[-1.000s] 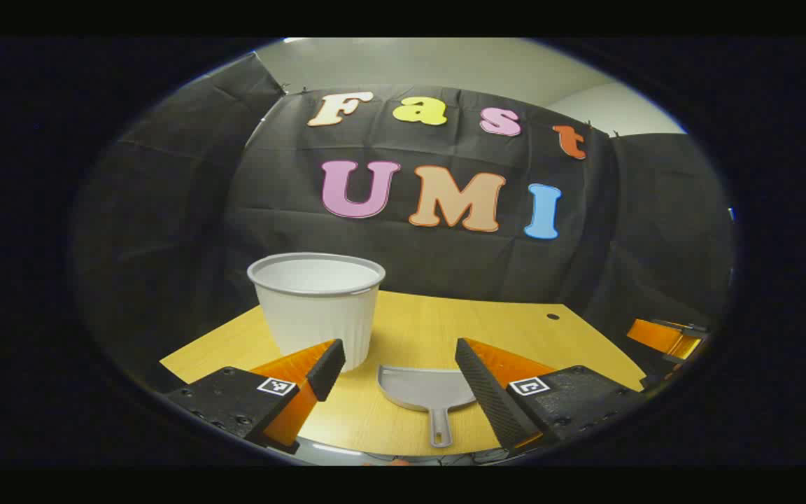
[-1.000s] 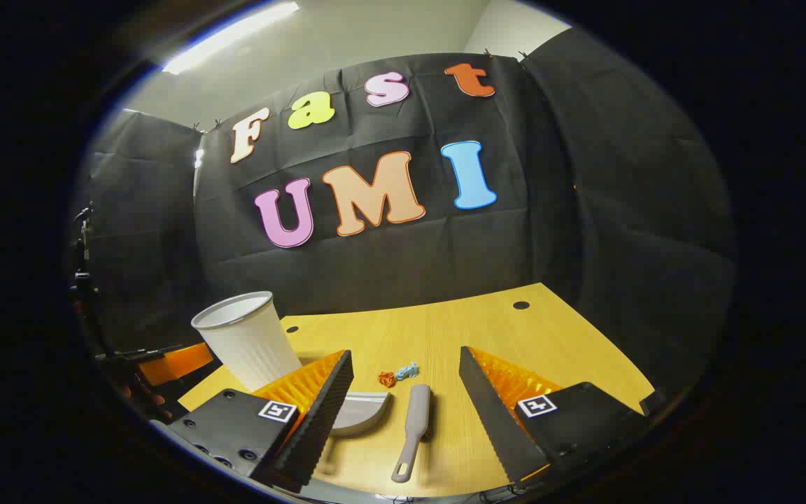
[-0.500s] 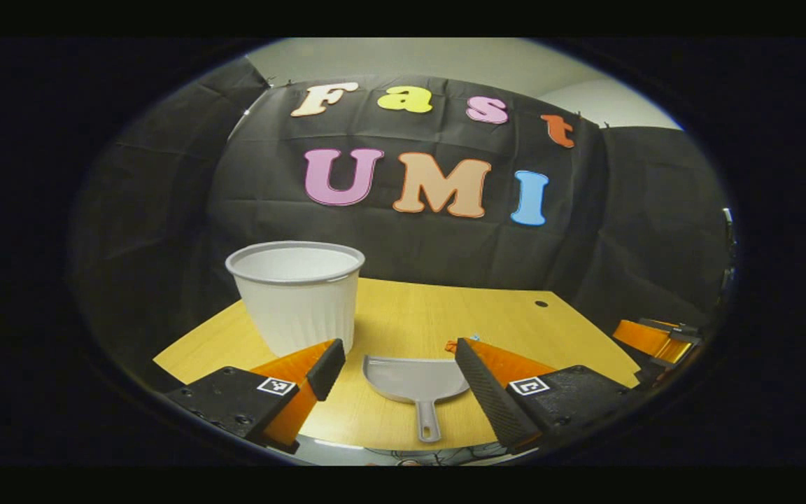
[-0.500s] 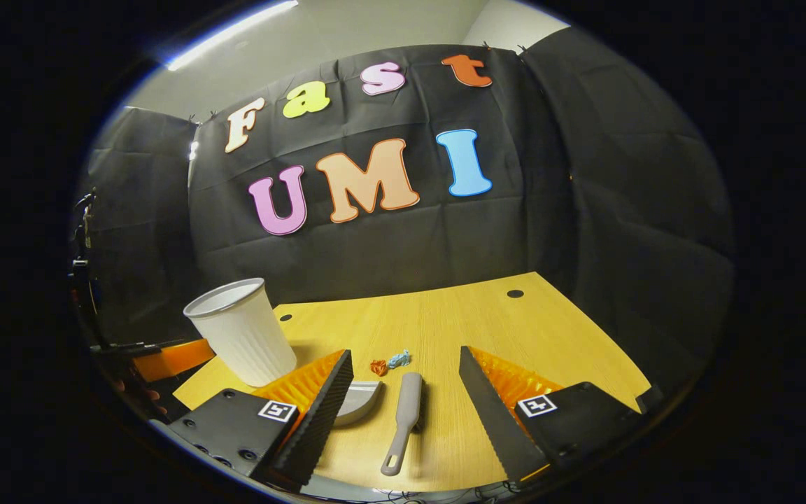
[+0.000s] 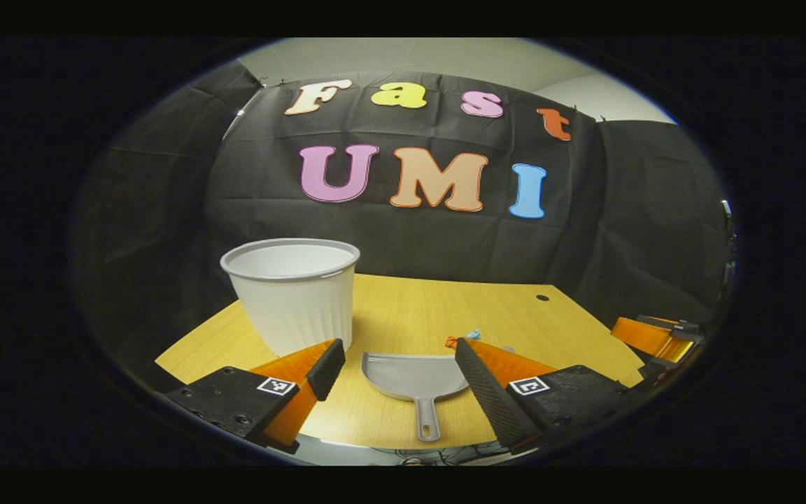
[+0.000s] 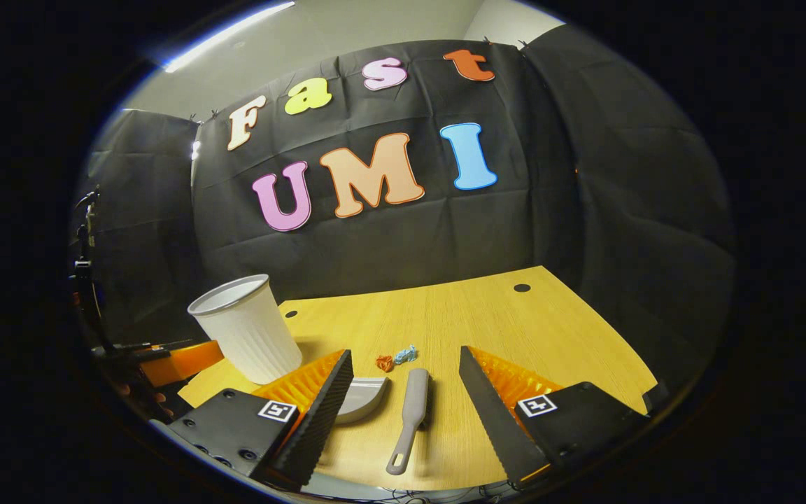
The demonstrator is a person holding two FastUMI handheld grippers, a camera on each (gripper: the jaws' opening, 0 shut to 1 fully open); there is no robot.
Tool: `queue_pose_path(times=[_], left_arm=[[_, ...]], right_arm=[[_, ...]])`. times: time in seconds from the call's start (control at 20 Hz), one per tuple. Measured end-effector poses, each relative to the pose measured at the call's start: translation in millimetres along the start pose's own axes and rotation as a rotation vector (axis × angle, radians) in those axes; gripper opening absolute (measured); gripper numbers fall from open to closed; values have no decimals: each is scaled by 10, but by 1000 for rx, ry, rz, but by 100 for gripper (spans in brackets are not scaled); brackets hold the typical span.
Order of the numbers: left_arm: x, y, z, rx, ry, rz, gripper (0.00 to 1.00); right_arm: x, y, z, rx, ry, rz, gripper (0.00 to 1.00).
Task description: Pick up the small broom and dustpan from the desktop, sweep the trash into the dustpan with the broom, and then empty the trash into the garbage bin.
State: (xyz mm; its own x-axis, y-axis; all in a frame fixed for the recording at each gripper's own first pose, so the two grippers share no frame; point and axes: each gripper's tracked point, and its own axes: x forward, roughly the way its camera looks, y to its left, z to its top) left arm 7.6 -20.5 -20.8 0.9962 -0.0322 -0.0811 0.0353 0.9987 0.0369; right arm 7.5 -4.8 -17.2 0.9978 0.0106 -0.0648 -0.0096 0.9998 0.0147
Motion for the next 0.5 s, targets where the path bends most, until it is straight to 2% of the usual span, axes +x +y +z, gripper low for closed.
queue_pose_path(times=[0.5], left_arm=[[5,113,-121,-19,42,33,95]], right_arm=[[22,3,-74,12,25,4,98]])
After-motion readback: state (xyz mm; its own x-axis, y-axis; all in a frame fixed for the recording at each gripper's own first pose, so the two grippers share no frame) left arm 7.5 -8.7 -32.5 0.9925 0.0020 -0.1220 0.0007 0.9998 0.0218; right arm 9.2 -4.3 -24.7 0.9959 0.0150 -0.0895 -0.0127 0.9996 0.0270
